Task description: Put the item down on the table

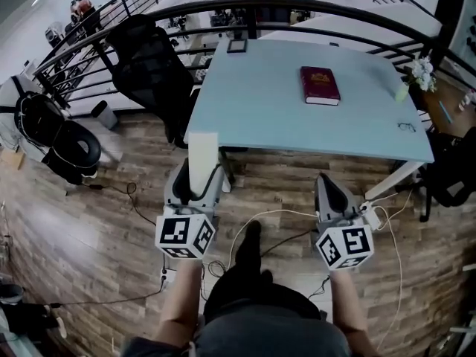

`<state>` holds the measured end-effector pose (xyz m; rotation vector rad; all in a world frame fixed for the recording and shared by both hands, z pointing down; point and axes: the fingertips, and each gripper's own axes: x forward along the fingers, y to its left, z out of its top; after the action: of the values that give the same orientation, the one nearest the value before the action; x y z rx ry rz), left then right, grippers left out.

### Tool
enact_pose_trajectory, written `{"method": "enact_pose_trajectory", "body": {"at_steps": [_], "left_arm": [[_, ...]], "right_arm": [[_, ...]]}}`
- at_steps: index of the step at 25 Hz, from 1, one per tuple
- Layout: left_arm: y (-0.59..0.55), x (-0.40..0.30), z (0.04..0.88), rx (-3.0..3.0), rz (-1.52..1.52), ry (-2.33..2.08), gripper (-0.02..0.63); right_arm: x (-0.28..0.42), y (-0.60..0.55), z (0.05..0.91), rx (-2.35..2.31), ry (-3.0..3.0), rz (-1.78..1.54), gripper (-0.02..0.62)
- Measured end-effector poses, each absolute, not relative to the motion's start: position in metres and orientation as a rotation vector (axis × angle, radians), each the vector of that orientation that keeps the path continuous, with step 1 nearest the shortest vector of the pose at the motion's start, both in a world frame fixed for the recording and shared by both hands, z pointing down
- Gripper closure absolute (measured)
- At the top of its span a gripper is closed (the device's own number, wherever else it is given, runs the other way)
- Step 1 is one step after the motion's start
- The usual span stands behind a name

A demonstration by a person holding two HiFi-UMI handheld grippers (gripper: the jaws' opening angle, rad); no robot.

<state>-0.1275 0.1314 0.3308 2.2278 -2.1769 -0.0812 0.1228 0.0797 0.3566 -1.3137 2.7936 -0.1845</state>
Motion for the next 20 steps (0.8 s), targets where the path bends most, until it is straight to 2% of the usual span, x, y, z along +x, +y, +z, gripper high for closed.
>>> {"method": "enact_pose_trajectory", "body": {"at_steps": [20], "left_arm": [[-0.08,-0.203,0.35,2.315,-0.073,-2.042,0.299]], "right_arm": [[0.046,-0.102,0.369,-1.477,2.736,-0.224,0.592]]}}
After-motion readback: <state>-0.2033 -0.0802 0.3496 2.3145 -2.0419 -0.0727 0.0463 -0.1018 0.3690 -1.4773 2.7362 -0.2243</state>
